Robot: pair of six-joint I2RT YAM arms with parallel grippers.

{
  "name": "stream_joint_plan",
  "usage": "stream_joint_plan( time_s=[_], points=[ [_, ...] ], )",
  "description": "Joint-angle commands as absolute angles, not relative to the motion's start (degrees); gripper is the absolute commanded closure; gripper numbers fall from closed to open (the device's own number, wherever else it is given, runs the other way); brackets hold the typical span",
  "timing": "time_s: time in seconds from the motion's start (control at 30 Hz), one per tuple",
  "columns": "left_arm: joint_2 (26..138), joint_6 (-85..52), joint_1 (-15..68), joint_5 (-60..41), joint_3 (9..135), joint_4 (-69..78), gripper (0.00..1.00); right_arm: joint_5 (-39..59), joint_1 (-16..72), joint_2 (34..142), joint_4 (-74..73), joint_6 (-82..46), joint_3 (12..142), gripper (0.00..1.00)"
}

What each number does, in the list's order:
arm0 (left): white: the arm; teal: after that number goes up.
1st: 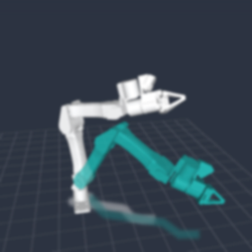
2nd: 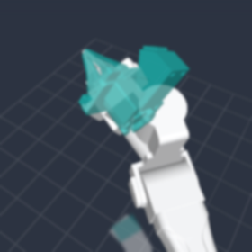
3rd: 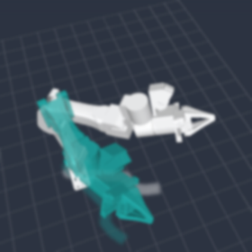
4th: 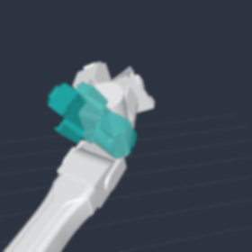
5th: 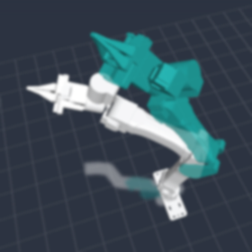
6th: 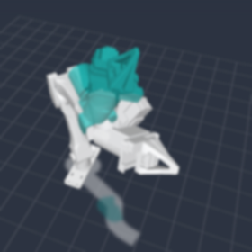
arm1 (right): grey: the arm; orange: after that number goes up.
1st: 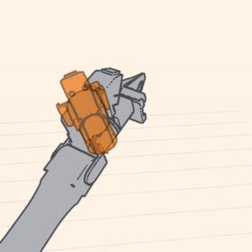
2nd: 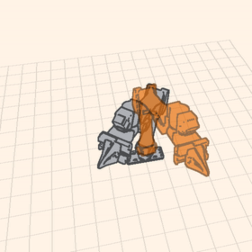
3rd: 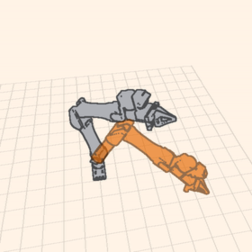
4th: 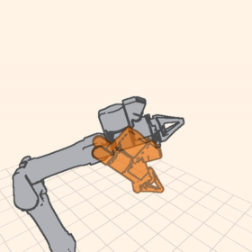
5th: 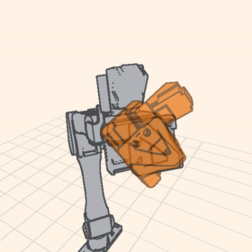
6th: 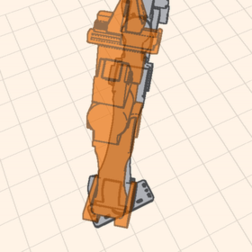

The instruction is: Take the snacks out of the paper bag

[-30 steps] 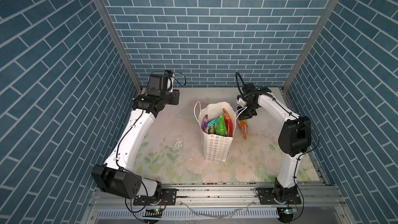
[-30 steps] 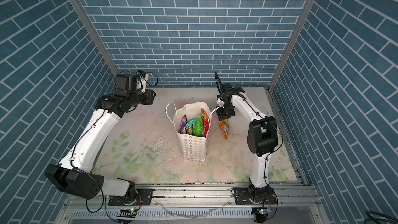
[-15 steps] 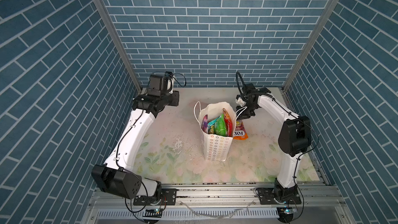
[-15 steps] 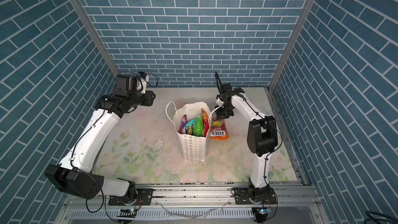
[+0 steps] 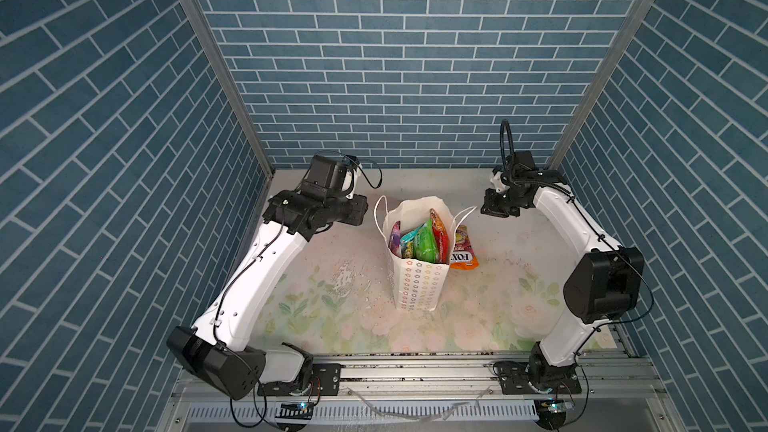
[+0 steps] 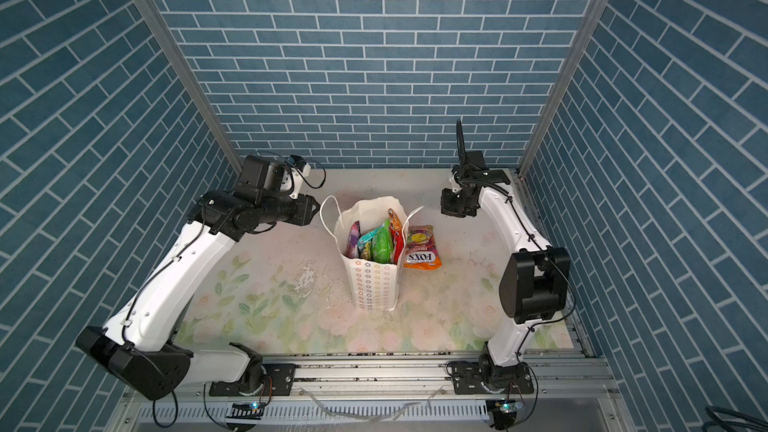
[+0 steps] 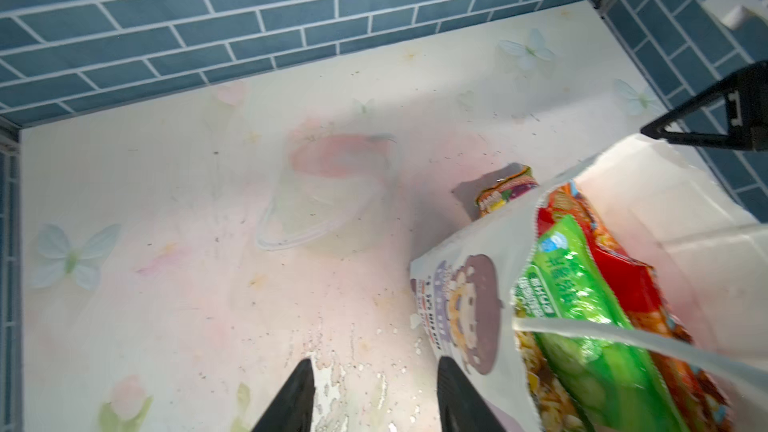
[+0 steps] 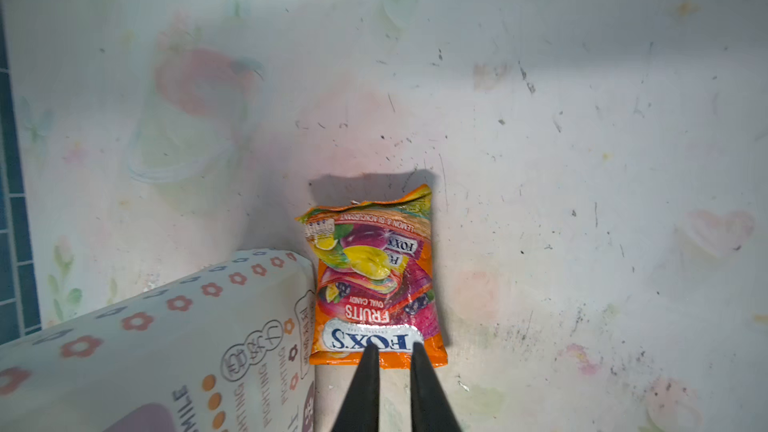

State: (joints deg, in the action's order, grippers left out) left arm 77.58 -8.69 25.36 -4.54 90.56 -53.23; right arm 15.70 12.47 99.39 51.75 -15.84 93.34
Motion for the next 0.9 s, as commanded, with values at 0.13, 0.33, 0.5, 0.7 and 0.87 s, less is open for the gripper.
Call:
stream_joint_plan(
  time_s=[0.13,0.33,0.5,0.7,0.87],
  points=[
    [78.3,-12.8,28.7,-8.7,88.9,-53.7,0.5,18.8,12.6,95.4,51.0,-17.1,91.6,0.84],
    [79.2,-13.0,29.7,-10.6,88.9,-53.6,0.49,18.6,12.5,94.0,50.7,-17.1,90.6,0.84],
    [81.5,-12.8,29.9,-11.7,89.6,-53.5,0.5,19.0,12.6,93.6,50.8,-17.4,90.6,0.84],
    [83.6,-12.5,30.1,-13.8,90.7,-53.1,0.51,18.7,12.5,93.1,51.4,-17.4,90.3,0.84],
    [85.4,-11.9,30.2,-13.0,91.7,-53.1,0.55,20.7,12.5,93.1,51.8,-18.3,90.2,0.84]
  ],
)
